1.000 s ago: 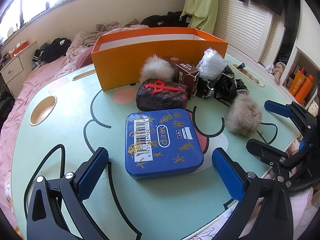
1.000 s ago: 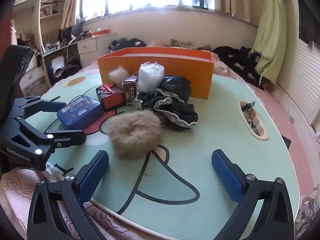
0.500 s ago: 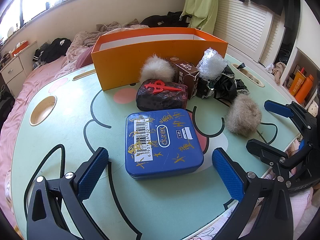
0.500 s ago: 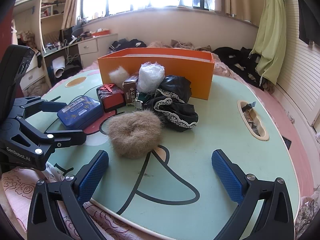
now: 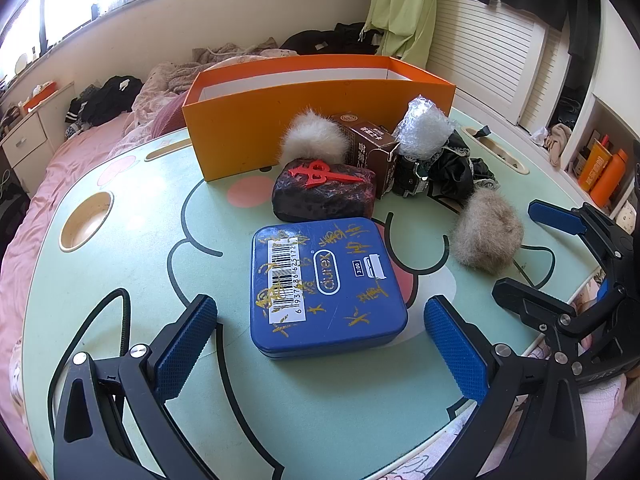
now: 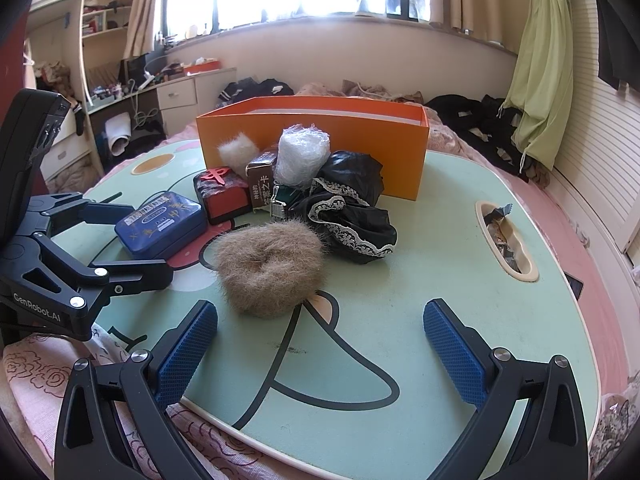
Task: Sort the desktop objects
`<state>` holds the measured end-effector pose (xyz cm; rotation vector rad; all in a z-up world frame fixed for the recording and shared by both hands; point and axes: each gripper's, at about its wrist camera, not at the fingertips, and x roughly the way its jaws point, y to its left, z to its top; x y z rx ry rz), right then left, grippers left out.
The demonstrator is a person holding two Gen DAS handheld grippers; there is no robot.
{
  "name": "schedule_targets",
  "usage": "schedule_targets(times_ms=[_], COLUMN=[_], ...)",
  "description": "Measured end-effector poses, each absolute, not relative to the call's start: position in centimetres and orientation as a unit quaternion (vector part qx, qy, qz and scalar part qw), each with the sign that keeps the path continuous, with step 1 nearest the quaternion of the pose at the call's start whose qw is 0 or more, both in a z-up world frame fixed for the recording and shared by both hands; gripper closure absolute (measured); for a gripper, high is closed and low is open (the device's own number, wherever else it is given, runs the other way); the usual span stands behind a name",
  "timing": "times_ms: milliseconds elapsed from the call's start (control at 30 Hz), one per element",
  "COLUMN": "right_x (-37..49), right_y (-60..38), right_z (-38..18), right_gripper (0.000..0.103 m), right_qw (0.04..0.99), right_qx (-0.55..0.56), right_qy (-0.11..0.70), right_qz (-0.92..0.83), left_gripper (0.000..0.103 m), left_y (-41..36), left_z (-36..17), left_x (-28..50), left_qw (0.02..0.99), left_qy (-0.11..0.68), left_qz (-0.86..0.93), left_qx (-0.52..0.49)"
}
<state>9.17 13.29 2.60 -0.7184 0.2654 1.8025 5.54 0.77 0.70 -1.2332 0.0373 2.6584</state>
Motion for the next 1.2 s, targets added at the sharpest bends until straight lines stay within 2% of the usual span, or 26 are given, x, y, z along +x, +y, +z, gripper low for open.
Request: schedule_targets(times_ms=[167,267,400,533,700,767,800,833,933,1067,1200], right_x=[9.2,9.2,9.2,9.2,9.2,9.1,9.1,9.1,9.1,9.0,9.0], right_y=[13.3,13.3,13.2,13.2,13.1,13.1,13.0,13.1,13.1,13.2,13.1], right_z=[2.6,2.5,2.6,2.5,2.5,2.5,2.5,2.5,2.5,2.5,2.5], right_gripper=[0.000,0.000,0.000,0.000,0.000,0.000,0.000,0.000,0.000,0.000,0.000], right_qw=[0.559,0.560,0.562,0.564,0.565,0.566,0.566,0.566,0.567,0.568,0.569], right_qx=[-0.304,-0.304,-0.303,-0.303,-0.302,-0.302,-0.302,-0.302,-0.301,-0.301,-0.301], right_qy=[0.113,0.114,0.114,0.115,0.116,0.116,0.116,0.116,0.116,0.116,0.117], right_qz=[0.763,0.762,0.761,0.759,0.759,0.758,0.758,0.758,0.758,0.757,0.756], left_gripper=[0.000,0.000,0.000,0.000,0.001,0.017,0.035,0.047,0.051,0.051,0.051], left_y=[0.8,-0.2,-2.6,-3.5,-0.5,0.9,1.3,1.8,3.0,5.2,5.6], left_z=[0.9,2.0,7.1,12.9,14.4,13.1,12.3,11.2,8.5,7.0,6.2], left_x=[5.7,6.0,5.7,1.9,-5.7,-8.8,-10.2,-11.6,-14.2,-14.4,-14.6], left_qw=[0.109,0.125,0.101,0.106,0.131,0.157,0.159,0.152,0.136,0.100,0.085], left_qy=[0.010,-0.033,-0.084,-0.100,-0.060,-0.076,-0.088,-0.099,-0.110,-0.050,-0.036], left_qz=[0.895,0.896,0.921,0.927,0.902,0.869,0.851,0.831,0.794,0.810,0.812], left_qx=[-0.432,-0.425,-0.367,-0.347,-0.407,-0.464,-0.493,-0.526,-0.582,-0.576,-0.576])
